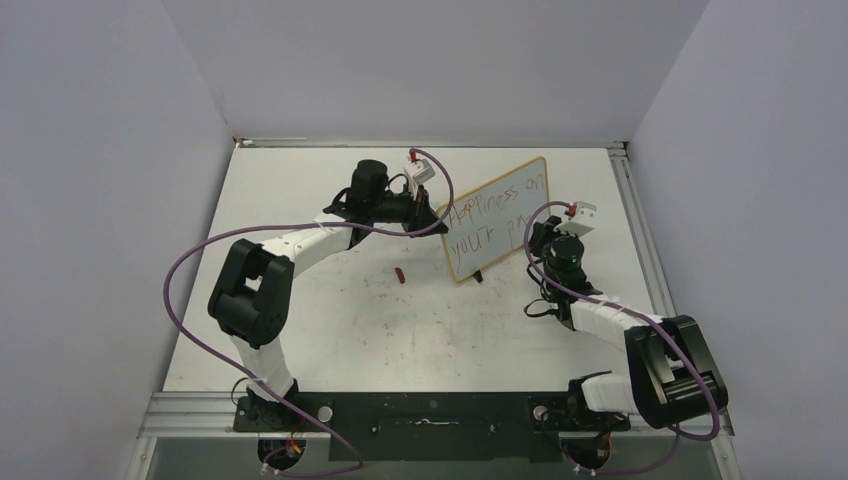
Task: Write a sentence on the whiteboard
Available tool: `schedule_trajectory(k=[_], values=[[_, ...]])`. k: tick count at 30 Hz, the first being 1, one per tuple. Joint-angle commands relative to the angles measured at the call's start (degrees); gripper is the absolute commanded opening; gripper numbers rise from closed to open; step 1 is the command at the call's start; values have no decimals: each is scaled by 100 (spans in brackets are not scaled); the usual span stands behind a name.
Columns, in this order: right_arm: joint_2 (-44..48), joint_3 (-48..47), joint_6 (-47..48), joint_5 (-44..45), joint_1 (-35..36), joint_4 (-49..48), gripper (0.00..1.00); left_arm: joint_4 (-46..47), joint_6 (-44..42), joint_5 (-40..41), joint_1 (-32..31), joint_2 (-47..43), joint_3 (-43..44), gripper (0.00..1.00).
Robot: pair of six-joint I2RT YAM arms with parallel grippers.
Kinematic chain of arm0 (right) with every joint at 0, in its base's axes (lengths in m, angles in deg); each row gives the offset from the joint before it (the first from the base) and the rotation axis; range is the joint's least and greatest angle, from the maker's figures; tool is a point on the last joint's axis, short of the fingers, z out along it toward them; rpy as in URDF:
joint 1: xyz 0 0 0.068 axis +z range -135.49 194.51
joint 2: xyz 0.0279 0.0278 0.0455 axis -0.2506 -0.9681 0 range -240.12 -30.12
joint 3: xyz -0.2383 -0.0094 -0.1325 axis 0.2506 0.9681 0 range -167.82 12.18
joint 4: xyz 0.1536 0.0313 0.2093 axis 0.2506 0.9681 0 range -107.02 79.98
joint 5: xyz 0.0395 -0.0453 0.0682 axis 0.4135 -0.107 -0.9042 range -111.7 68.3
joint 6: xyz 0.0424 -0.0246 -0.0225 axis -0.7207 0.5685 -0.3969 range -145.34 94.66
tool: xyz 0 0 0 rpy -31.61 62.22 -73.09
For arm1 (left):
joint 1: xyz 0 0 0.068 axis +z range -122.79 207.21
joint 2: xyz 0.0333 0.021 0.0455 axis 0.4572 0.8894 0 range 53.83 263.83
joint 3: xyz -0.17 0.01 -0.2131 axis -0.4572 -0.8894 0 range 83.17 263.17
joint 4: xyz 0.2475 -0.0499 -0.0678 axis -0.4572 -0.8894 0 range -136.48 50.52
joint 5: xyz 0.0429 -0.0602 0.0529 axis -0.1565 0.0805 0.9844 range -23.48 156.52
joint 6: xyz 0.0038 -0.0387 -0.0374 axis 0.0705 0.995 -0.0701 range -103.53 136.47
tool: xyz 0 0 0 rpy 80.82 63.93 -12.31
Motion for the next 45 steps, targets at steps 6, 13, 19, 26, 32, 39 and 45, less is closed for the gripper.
schedule_trajectory(k=[6,13,19,26,32,39,45], values=[[356,-93,41,-16,-73,-308,5,-122,-41,-363,-119,-292,100,0],[629,-74,66,-100,-72,-278,5,-113,-32,-358,-123,-316,97,0],[342,-230,76,-219,-75,-340,5,-113,-36,-355,-128,-322,92,0],[153,-254,103,-292,-69,-408,5,-113,-40,-372,-128,-322,91,0],[8,-226,105,-300,-76,-356,5,-113,-41,-361,-128,-331,98,0],[-86,-182,32,-262,-75,-85,5,-113,-41,-363,-128,-333,97,0],[-233,-232,-38,-225,-72,91,5,-113,-41,-365,-128,-332,100,0]])
